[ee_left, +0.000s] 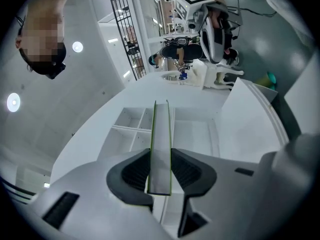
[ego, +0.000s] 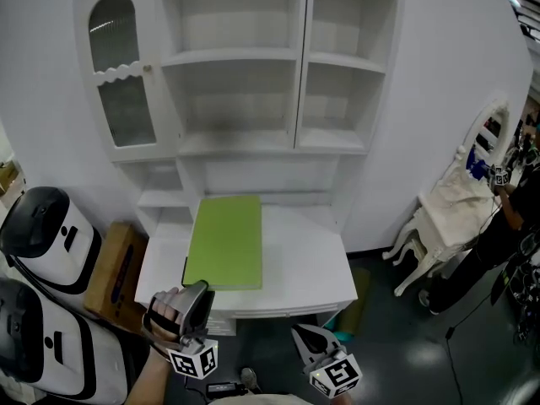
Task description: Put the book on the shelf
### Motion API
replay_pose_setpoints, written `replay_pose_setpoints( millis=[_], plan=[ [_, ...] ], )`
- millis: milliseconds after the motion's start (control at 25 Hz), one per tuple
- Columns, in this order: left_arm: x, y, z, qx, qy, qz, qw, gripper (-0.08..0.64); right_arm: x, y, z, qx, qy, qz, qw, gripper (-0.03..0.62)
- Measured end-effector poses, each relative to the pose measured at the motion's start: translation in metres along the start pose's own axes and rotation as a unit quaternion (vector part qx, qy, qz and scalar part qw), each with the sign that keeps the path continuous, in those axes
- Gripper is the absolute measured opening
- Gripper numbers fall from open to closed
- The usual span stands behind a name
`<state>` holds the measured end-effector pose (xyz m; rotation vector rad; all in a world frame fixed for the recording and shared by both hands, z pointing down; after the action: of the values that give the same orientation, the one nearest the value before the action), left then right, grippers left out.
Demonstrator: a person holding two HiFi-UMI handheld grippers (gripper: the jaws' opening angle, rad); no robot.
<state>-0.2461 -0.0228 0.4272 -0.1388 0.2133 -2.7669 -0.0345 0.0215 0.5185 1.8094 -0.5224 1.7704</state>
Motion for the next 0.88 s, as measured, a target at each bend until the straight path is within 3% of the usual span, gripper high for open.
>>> replay_pose_setpoints(
  millis=[480, 880],
  plan=[
    [0.052, 0.063, -0.001, 0.013, 0.013, 0.042, 0.9989, 0.135, -0.012, 0.066, 0.007, 0.040, -0.001, -0.003, 0.999, 0.014],
    [0.053, 0.114, -0.013, 0.038, 0.014, 0.055, 0.9977, 0.135, -0.009, 0.089, 0.032, 0.055, 0.001, -0.022, 0.998, 0.014]
  ],
)
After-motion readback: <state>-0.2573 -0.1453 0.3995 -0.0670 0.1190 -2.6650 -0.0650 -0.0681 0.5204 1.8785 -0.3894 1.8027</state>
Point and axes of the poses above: the fingertips, and each gripper's own axes: y forward along the fingers, z to its right, x out of its underside, the point moved 5 cm from there along -y, backward along the fingers, and after that the axes turned 2 degrees about x, right-handed, at the moved point
